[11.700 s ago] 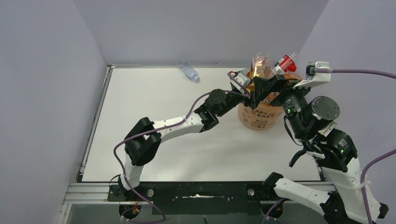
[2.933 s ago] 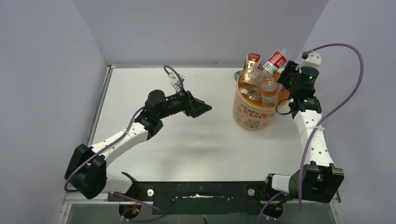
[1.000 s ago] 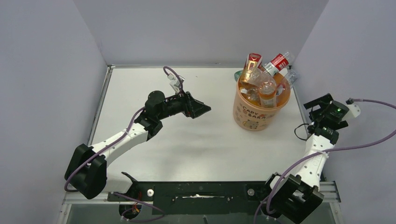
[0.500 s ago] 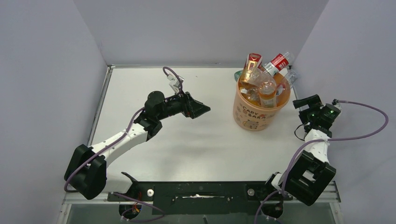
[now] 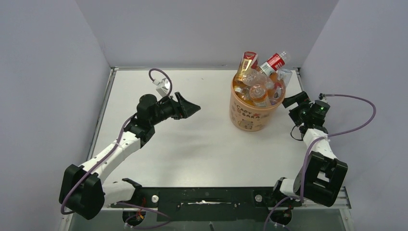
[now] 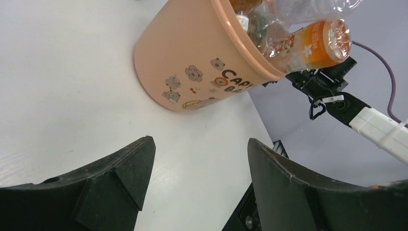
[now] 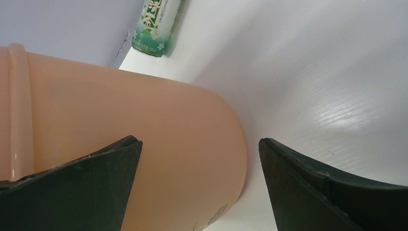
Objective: Put the plastic bottles in the bin
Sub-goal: Move the trash bin to the center of the board, then pick up the plastic bottle at the center of the board.
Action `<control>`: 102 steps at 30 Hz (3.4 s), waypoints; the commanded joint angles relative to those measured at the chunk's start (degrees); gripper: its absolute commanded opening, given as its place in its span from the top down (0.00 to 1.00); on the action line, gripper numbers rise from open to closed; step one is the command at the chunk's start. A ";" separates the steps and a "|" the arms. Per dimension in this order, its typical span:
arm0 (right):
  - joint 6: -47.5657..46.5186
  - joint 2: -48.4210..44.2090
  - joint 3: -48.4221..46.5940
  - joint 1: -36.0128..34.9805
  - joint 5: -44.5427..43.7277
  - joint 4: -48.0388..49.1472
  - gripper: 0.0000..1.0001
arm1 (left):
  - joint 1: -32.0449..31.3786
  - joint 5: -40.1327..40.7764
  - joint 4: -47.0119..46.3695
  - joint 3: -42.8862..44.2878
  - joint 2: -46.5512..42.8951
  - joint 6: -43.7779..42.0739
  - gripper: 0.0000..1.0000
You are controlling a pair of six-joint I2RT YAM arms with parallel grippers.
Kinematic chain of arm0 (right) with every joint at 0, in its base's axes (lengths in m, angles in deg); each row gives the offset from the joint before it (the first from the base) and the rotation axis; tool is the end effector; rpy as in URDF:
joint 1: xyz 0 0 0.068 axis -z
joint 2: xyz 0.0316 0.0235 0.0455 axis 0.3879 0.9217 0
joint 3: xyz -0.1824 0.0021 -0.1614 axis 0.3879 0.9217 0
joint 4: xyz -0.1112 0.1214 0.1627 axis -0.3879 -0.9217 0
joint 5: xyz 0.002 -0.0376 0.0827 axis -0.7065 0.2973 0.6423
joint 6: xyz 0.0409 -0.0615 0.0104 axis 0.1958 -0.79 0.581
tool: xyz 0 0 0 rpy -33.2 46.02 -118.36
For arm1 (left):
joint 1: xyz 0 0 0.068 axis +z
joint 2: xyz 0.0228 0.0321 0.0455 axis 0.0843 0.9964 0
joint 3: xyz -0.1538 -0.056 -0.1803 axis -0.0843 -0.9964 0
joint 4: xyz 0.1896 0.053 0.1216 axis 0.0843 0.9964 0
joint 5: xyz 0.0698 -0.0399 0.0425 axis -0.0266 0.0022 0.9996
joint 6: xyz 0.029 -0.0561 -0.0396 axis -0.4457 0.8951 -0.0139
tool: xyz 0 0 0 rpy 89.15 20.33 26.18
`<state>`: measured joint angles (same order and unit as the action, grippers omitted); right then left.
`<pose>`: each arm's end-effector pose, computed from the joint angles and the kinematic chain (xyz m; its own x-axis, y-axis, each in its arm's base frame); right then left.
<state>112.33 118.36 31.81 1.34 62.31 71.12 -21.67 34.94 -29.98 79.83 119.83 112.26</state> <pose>0.2690 -0.0954 0.2080 -0.2410 0.8484 -0.4713 0.3811 0.5294 0.7580 0.2455 -0.1505 0.2873 -0.6256 -0.3972 -0.6715 0.4596 0.5079 -0.7286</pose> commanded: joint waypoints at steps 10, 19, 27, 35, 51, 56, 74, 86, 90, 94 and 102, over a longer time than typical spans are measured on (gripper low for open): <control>3.44 6.46 -5.46 -7.12 8.53 7.52 0.00 | 0.20 2.38 4.69 -1.04 -3.68 1.25 0.31; 2.64 11.10 -12.49 -17.03 8.43 5.46 0.00 | 2.21 5.97 10.56 -0.18 -6.04 1.17 0.31; 1.13 17.09 -19.47 -23.07 8.14 2.96 0.00 | 5.27 7.14 12.41 -1.79 -8.95 2.23 0.31; 0.30 22.29 -26.03 -28.62 6.18 0.86 0.00 | 7.35 6.52 12.72 -3.49 -10.45 2.51 0.31; -7.15 30.27 -47.84 -25.45 -14.90 -24.40 0.02 | 10.90 4.58 13.67 -4.53 -11.88 2.16 0.31; -5.75 39.14 -58.23 -24.83 -18.01 -29.14 0.02 | 12.13 3.18 12.81 -5.11 -11.58 2.16 0.31; 8.40 51.01 -63.62 -24.68 -18.85 -18.65 0.02 | 17.71 -2.56 10.38 -5.88 -9.39 1.57 0.31; 13.99 54.16 -63.72 -25.33 -23.58 -16.91 0.02 | 21.22 -6.75 9.52 -5.79 -8.09 0.86 0.31; 16.50 54.06 -61.69 -25.37 -23.33 -11.75 0.02 | 22.28 -7.91 9.34 -5.83 -7.64 0.51 0.31; 17.66 56.08 -64.09 -25.83 -23.64 -12.51 0.02 | 23.62 -9.26 8.76 -6.25 -7.15 0.31 0.31; 18.70 59.77 -67.55 -25.96 -24.05 -14.41 0.02 | 25.51 -11.19 6.89 -7.08 -5.77 0.39 0.31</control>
<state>129.62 178.01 -32.97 -24.17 39.76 55.23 3.03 26.30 -18.14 72.84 113.65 113.88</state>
